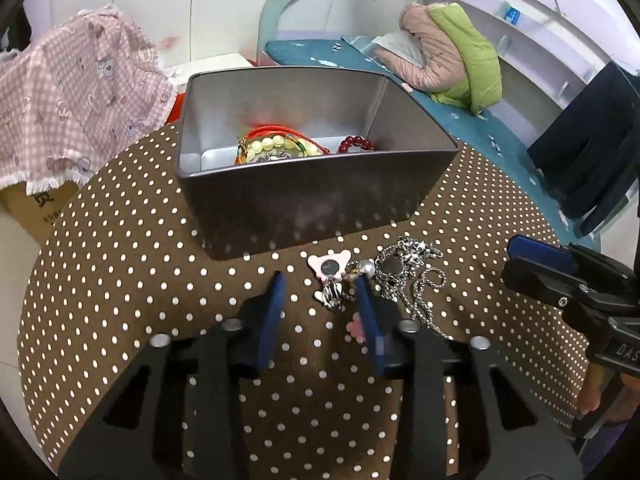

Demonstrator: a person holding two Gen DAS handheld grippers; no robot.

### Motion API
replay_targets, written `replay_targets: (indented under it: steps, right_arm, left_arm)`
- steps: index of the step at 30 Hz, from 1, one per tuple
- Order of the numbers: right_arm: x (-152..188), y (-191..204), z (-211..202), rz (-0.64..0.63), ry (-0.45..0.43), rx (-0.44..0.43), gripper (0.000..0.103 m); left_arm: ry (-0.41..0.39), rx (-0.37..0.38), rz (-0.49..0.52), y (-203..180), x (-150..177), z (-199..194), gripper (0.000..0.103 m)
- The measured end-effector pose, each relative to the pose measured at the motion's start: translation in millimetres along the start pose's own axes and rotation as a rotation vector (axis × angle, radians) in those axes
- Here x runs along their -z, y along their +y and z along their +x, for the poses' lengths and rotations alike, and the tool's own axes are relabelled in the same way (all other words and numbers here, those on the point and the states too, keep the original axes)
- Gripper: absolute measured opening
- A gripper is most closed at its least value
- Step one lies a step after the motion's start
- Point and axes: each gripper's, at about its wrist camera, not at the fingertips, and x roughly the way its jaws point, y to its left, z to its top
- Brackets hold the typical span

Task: Organize jewelry
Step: 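Grasp a silver pearl chain with the left tool while the right tool grasps another chain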

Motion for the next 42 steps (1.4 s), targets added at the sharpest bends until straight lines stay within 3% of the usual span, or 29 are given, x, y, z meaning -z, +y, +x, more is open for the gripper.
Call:
replay_targets:
  steps: [3, 12, 17, 27, 30, 32, 37, 42]
  right_arm:
    - [-0.2, -0.8, 1.2, 0.001, 0.001, -0.002, 0.041]
    - [-1.5, 5.1, 9.3, -0.025, 0.021, 0.025, 0.042]
    - [-4.0, 9.5, 26.4, -0.072, 0.047, 0.085, 0.042]
    - [-12.0, 24.2, 60.8, -0.178, 0.090, 0.121, 0.041]
    - [-11.8, 24.3, 63.1, -0.191, 0.092, 0.110, 0.031]
    - [-12.1, 24.6, 61.9, -0.194, 0.097, 0.096, 0.016]
    - [-12.5, 26.3, 58.0, -0.214, 0.100, 0.105, 0.000]
    - [-16.1, 22.5, 38.6, -0.189, 0.065, 0.084, 0.000]
  left_arm:
    - [-0.008, -0.039, 0.028, -3.8, -0.6, 2.7, 0.015]
    - [-0.014, 0.030, -0.040, 20.9, 6.7, -7.3, 0.014]
    - [-0.045, 0.033, -0.062, 36.7, 11.6, -27.8, 0.014]
    - [-0.068, 0.055, -0.086, 55.6, 15.0, -49.5, 0.014]
    - [-0.070, 0.069, -0.087, 56.7, 13.0, -53.1, 0.014]
    - [-0.072, 0.076, -0.087, 55.5, 12.6, -53.3, 0.014]
    - [-0.070, 0.087, -0.089, 58.2, 12.5, -53.0, 0.014]
    - [-0.068, 0.109, -0.096, 58.7, 12.5, -55.4, 0.014]
